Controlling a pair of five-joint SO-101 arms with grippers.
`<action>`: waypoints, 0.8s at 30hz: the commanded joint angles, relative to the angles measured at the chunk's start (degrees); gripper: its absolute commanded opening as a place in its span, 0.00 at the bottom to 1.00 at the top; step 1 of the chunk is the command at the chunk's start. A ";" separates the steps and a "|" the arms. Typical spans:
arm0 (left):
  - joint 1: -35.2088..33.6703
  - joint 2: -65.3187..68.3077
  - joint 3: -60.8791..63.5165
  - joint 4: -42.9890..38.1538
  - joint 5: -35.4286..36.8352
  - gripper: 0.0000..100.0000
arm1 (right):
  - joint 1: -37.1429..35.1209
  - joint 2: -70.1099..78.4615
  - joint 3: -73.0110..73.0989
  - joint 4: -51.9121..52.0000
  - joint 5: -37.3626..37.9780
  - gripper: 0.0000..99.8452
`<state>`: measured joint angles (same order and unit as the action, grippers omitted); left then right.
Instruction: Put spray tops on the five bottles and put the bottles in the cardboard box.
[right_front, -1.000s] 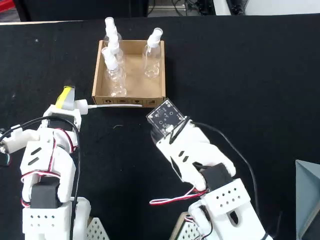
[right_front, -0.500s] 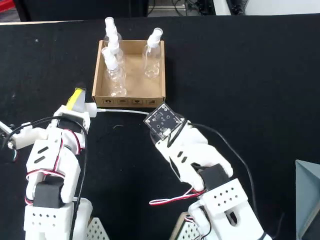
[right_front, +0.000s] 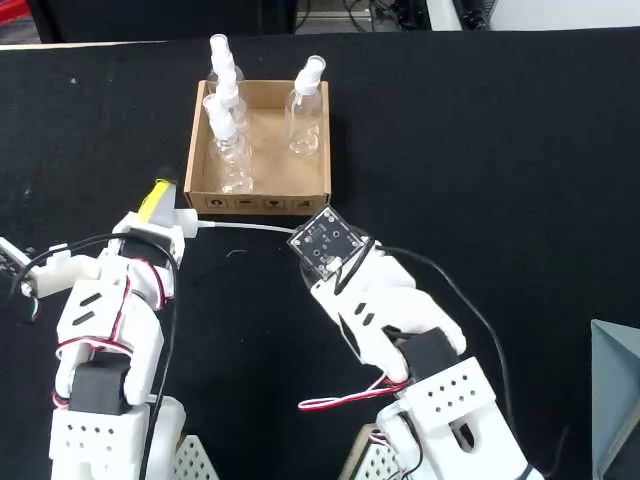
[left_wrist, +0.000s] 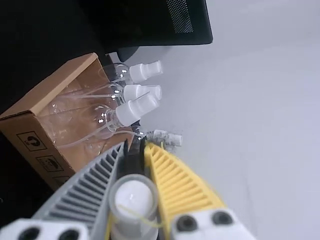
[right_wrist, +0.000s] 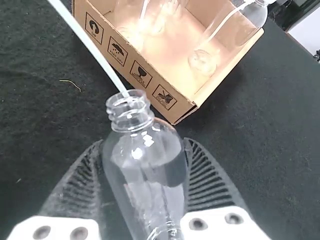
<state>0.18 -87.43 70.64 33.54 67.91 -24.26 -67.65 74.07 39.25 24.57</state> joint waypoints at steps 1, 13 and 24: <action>0.57 -0.70 -0.75 -0.09 -0.70 0.03 | -1.23 -1.71 -0.48 -2.29 0.35 0.01; 0.48 -0.79 -2.51 -0.35 -0.53 0.03 | -1.32 -1.71 -0.40 -2.37 0.35 0.01; -0.04 -0.79 -6.90 0.09 -0.44 0.03 | -1.32 -1.71 0.04 -2.46 0.44 0.01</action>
<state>0.18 -87.43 68.88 33.54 67.91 -24.26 -67.65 74.24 38.64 24.57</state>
